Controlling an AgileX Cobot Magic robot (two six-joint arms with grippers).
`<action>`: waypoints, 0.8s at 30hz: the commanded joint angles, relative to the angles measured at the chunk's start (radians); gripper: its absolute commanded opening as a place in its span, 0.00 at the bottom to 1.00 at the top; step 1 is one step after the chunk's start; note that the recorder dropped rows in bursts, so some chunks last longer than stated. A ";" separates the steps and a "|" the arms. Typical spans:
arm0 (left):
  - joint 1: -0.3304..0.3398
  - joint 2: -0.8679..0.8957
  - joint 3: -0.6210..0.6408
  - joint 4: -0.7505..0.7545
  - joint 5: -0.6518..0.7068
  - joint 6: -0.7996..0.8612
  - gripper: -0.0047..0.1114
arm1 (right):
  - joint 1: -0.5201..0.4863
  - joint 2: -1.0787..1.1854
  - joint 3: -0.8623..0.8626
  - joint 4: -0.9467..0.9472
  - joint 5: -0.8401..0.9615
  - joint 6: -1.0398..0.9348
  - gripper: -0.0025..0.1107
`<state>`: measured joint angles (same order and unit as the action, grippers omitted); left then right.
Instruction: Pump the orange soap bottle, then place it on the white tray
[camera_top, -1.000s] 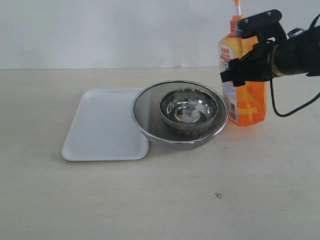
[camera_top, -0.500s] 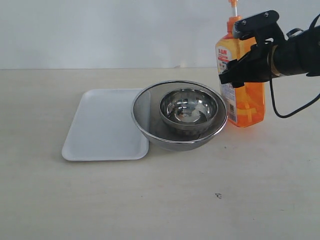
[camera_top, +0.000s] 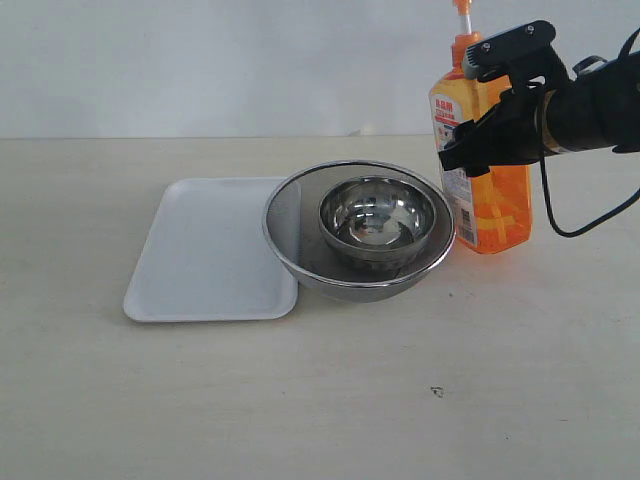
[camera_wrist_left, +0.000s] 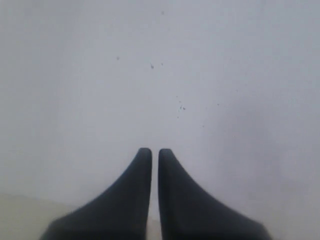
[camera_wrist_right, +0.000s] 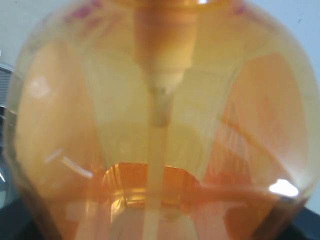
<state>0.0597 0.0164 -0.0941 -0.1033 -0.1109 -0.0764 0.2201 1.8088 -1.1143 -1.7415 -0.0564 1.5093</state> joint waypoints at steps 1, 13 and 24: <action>-0.002 0.073 -0.129 0.068 -0.013 -0.015 0.08 | 0.001 -0.022 -0.014 -0.003 0.008 -0.008 0.02; -0.002 0.562 -0.536 0.142 0.243 -0.015 0.08 | 0.001 -0.022 -0.014 -0.003 0.008 -0.008 0.02; -0.002 0.760 -0.629 0.142 -0.128 -0.013 0.08 | 0.001 -0.022 -0.014 -0.003 0.010 -0.008 0.02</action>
<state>0.0597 0.7697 -0.7151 0.0335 -0.1445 -0.0850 0.2201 1.8088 -1.1143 -1.7415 -0.0564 1.5069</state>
